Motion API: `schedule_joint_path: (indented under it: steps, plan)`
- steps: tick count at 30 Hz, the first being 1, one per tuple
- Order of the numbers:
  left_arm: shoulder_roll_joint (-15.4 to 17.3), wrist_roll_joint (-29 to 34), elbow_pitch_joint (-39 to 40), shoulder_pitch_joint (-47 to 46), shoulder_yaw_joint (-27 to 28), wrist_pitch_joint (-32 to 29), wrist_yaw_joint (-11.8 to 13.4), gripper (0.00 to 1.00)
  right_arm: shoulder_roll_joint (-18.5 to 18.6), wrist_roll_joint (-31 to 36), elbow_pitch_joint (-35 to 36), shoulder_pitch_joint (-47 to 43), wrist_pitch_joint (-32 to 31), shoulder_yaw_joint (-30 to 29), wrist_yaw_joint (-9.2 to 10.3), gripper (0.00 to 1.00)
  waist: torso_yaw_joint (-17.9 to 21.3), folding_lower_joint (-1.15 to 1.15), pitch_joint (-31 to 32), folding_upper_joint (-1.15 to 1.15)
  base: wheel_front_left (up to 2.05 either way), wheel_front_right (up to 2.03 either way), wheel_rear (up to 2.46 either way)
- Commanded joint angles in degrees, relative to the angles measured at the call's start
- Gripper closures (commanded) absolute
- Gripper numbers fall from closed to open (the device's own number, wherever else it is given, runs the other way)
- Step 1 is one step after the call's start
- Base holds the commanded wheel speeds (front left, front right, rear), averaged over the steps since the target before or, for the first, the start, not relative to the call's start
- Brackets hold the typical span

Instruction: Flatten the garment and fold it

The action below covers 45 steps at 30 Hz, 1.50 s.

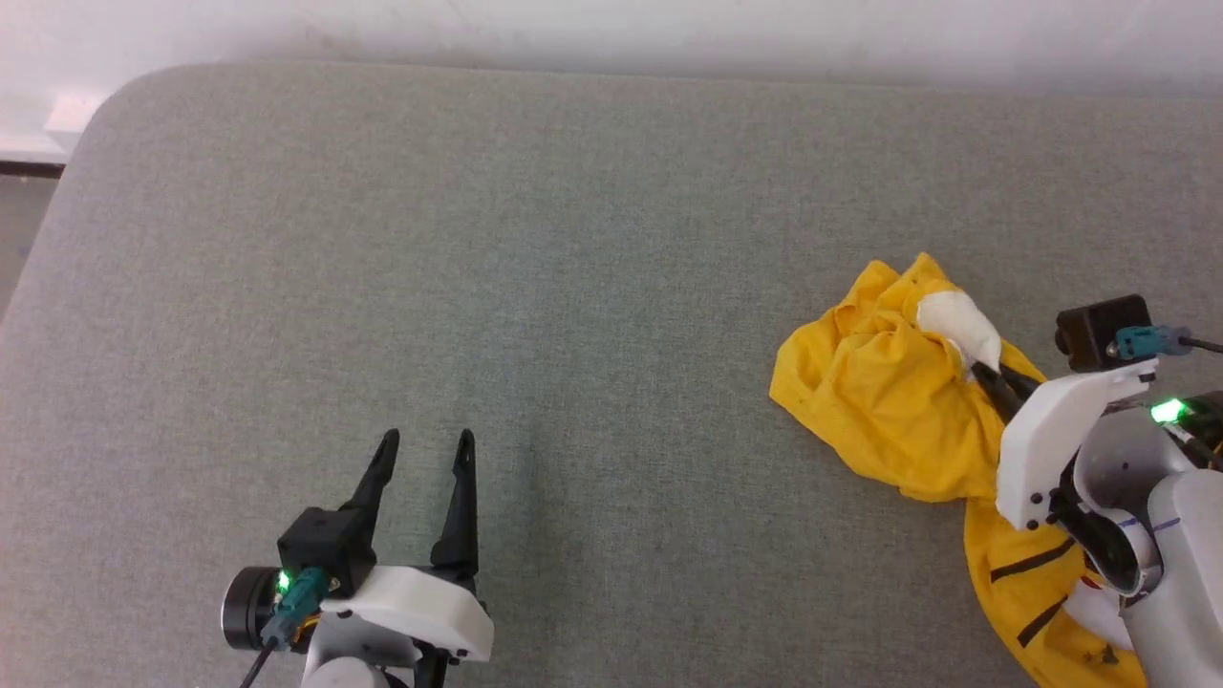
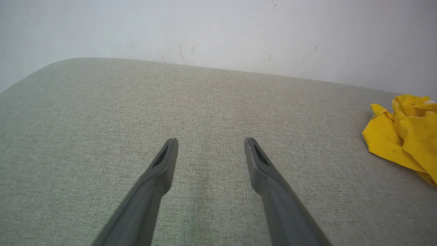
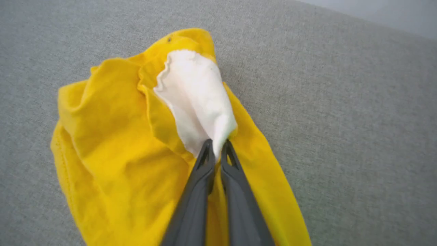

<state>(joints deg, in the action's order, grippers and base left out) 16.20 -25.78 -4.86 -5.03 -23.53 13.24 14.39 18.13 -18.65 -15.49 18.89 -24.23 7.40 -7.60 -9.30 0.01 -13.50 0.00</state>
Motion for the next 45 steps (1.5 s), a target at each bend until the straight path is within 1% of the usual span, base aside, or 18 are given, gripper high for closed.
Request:
schedule_joint_path:
  steps: [1, 4, 7, 11, 14, 16, 19, 25, 26, 27, 28, 31, 33, 36, 40, 43, 45]
  plan:
    - [-0.2, -0.5, -0.2, 0.0, 0.2, 0.6, -0.1, 0.00, 0.3, -0.2, 0.5, 1.5, 0.8, -0.2, 0.11, 1.00, 1.0, -0.01, 1.7, 0.00, 0.00, 0.00, 0.00]
    - [-0.1, -0.7, -0.5, 0.3, 0.2, 0.6, -0.1, 0.00, 0.5, -0.4, 3.0, 2.8, 1.5, 1.0, 0.11, 1.00, 1.5, -0.01, 3.2, 0.00, 0.00, 0.00, 0.00]
    - [0.0, -0.9, -0.5, 0.8, 0.4, 0.7, 0.0, 0.00, -0.2, -1.5, 6.7, 5.2, 1.4, 3.0, 0.11, 1.00, 1.9, -0.01, 4.4, 0.00, 0.00, 0.00, 0.00]
    - [0.2, -1.2, -0.6, 1.3, 0.3, 0.7, 0.0, 0.00, -1.0, -2.3, 11.7, 10.2, 0.4, 8.0, 0.11, 1.00, 1.9, -0.01, 5.3, 0.00, 0.00, 0.00, 0.00]
    - [0.2, -1.5, -0.6, 1.7, 0.5, 0.7, 0.0, 0.00, -2.3, -2.9, 13.3, 13.6, -0.7, 12.1, 0.11, 1.00, 1.6, -0.01, 5.7, 0.00, 0.00, 0.00, 0.00]
    - [0.2, -1.7, -0.7, 2.0, 0.4, 0.8, 0.0, 0.00, -3.2, -3.1, 12.9, 15.0, -1.4, 14.9, 0.11, 1.00, 1.2, -0.01, 5.6, 0.00, 0.00, 0.00, 0.00]
    - [-0.2, -1.7, -1.1, 1.8, -0.1, 0.8, -0.3, 0.00, -4.6, -2.7, 10.4, 15.0, -1.5, 19.5, 0.11, 1.00, 0.1, -0.01, 5.3, 0.00, 0.00, 0.00, 0.00]
    - [-1.0, -1.9, -2.2, 1.0, -1.1, 0.9, -1.1, 0.00, -7.8, -4.1, 1.9, 9.8, -0.6, 28.1, 0.11, 1.00, -2.4, -0.01, 4.9, 0.00, 0.00, 0.00, 0.00]
    - [-1.1, -2.0, -2.4, 0.9, -1.1, 0.9, -1.1, 0.00, -8.1, -4.4, 0.7, 9.0, -0.4, 29.1, 0.11, 0.82, -2.6, -0.01, 4.9, 0.00, 0.00, 0.00, 0.00]
    - [-1.0, -2.0, -2.5, 0.9, -1.1, 0.9, -1.2, 0.00, -8.2, -4.7, -0.4, 8.5, -0.4, 30.1, 0.11, 0.53, -2.8, -0.01, 4.9, 0.00, 0.00, 0.00, 0.00]
    - [-1.0, -2.0, -2.6, 0.9, -1.1, 0.9, -1.2, 0.00, -8.3, -5.1, -1.3, 8.2, -0.5, 30.9, 0.11, 0.00, -2.9, -0.01, 4.9, 0.00, 0.00, 0.00, 0.00]
    - [-0.8, -2.0, -2.9, 1.0, -1.0, 1.0, -1.1, 0.00, -8.6, -6.2, -2.7, 8.2, 0.6, 31.2, 0.11, 0.00, -3.0, -0.01, 5.0, 0.00, 0.00, 0.00, 0.00]
    - [-0.7, -2.0, -3.1, 1.3, -1.0, 1.0, -1.0, 0.00, -8.8, -7.0, -2.7, 8.5, 2.4, 29.2, 0.11, 0.00, -2.8, -0.01, 5.5, 0.00, 0.00, 0.00, 0.00]
    - [-0.4, -2.0, -3.0, 1.8, -1.0, 1.0, -0.8, 0.00, -9.1, -6.8, -1.7, 8.5, 5.9, 23.8, 0.11, 0.00, -2.2, -0.01, 6.5, 0.00, 0.00, 0.00, 0.00]
    - [0.3, -2.2, -2.2, 2.6, -0.8, 0.7, -0.4, 0.00, -8.7, -3.3, 0.6, 7.2, 9.7, 14.7, 0.11, 0.00, -0.8, -0.01, 8.0, 0.00, 0.00, 0.00, 0.00]
    - [1.1, -2.3, -1.4, 3.3, -0.5, 0.3, -0.1, 0.00, -8.1, -0.4, 2.0, 6.5, 9.4, 10.8, 0.11, 0.00, 0.5, -0.01, 8.5, 0.00, 0.00, 0.00, 0.00]
    - [1.3, -2.3, -1.0, 3.4, -0.5, 0.0, 0.0, 0.00, -7.5, 0.8, 2.6, 6.6, 8.2, 9.8, 0.11, 0.00, 0.9, -0.01, 8.5, 0.00, 0.00, 0.00, 0.00]
